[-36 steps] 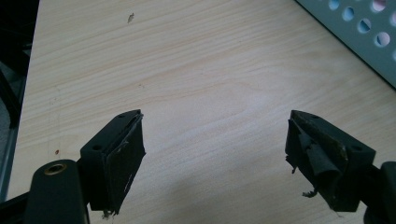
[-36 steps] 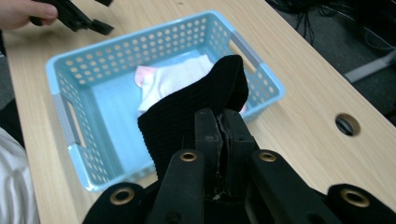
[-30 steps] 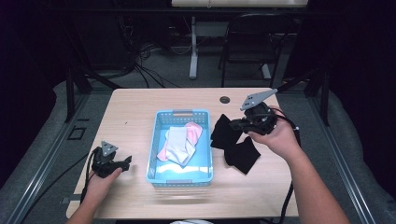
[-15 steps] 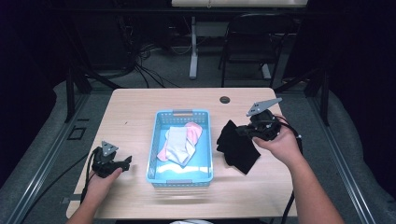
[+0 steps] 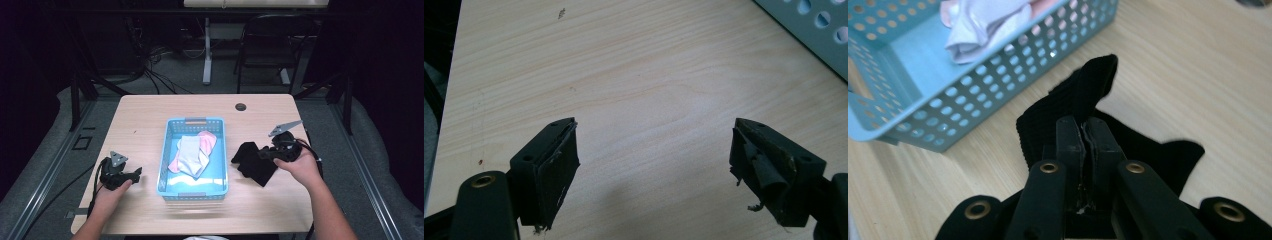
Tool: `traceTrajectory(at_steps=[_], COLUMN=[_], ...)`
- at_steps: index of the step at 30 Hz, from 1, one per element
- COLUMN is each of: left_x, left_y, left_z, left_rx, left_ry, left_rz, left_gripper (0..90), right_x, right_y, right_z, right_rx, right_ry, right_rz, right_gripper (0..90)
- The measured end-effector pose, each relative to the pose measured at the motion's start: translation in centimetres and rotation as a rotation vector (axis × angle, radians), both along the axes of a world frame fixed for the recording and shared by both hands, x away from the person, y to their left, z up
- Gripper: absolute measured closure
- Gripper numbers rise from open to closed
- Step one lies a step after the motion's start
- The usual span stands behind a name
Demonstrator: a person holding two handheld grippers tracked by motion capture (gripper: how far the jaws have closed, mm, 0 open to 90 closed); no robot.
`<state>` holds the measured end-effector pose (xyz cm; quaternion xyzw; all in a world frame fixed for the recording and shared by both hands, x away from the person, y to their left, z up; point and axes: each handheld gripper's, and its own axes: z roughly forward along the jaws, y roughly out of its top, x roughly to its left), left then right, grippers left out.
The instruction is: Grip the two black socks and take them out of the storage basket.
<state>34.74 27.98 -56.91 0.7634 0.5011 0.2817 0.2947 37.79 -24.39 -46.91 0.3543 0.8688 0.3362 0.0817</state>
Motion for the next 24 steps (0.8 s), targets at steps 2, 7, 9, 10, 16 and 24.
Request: traceTrajectory(at_steps=[2,7,9,10,16,24], left_x=[0.0,0.0,-0.1,-0.1,-0.2,-0.1], left_y=[0.0,0.0,0.0,0.0,0.3,0.0], left_z=[0.0,0.1,0.1,0.1,0.1,0.1], left_rx=[-0.001,0.000,0.004,0.004,0.005,0.011], left_ry=[-0.002,-0.008,-0.006,-0.004,-0.008,-0.005], left_rz=[0.001,-0.005,-0.008,-0.007,-0.003,-0.007], left_gripper=[19.6,19.6,19.6,19.6,19.6,19.6], right_x=[-0.2,-0.8,-1.0,-1.1,-1.2,-1.7], right_y=[-0.8,-2.5,-3.0,-3.1,-3.9,-4.9], right_z=[-0.8,-2.8,-3.5,-3.8,-5.2,-5.8], right_rx=[-0.002,0.032,0.040,0.047,0.049,0.059], right_ry=[0.006,0.020,0.021,0.024,0.029,-0.022], right_rz=[-0.035,-0.119,-0.146,-0.156,-0.205,-0.272], right_gripper=[86.4,86.4,86.3,86.3,84.8,71.6])
